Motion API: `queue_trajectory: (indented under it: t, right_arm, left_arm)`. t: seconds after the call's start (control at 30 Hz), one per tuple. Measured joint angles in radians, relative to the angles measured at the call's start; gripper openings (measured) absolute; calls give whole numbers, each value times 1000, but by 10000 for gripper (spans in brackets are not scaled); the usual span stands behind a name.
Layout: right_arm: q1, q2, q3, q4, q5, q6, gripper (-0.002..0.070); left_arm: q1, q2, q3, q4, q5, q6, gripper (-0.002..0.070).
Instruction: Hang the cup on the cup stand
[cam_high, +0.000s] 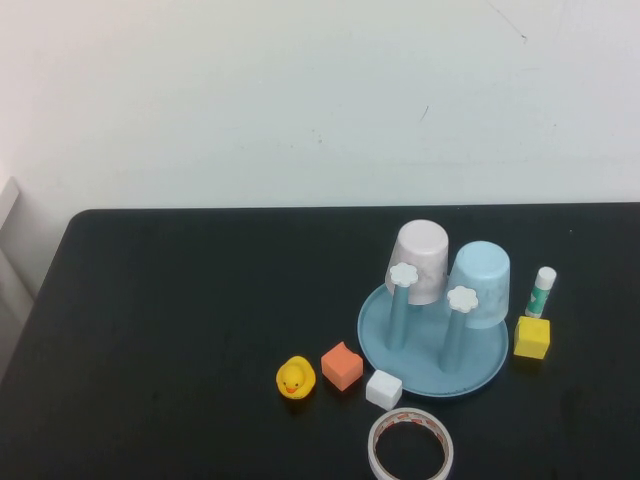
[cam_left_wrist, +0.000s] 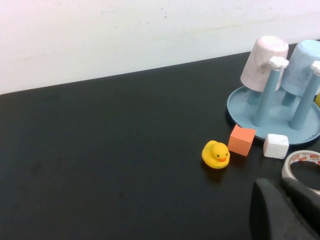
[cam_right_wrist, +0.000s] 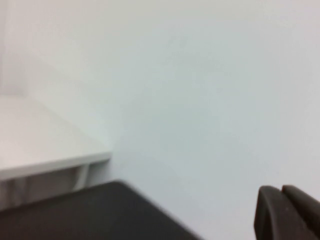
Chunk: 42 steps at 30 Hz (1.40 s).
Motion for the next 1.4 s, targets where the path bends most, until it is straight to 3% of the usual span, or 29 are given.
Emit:
queue_trajectory:
  t: [0.23,0.47,0.67,0.73,0.8,0.93,0.97,1.17,1.4]
  right_arm:
    - [0,-2,56,-86,-1,3,0]
    - [0,-2,58,-306,-189,-20,0]
    - [0,-11,129,-356,-389,-12,0]
    - [0,-34,179,-416,-451,56,0]
    - [0,-68,235,-589,-509,226,0]
    - [0,-146,411,-1103,-554,875,0]
    - [0,-157,442,-1148,-556,957,0]
    - [54,-200,588,-1211,-580,1076,0]
    - [102,-201,597,-1227,-518,1146,0]
  left_arm:
    - [0,0,0,0,0,0,0]
    - [0,0,0,0,0,0,0]
    - [0,0,0,0,0,0,0]
    - [0,0,0,0,0,0,0]
    - [0,0,0,0,0,0,0]
    - [0,0,0,0,0,0,0]
    - [0,0,0,0,0,0,0]
    - [0,0,0,0,0,0,0]
    - [0,0,0,0,0,0,0]
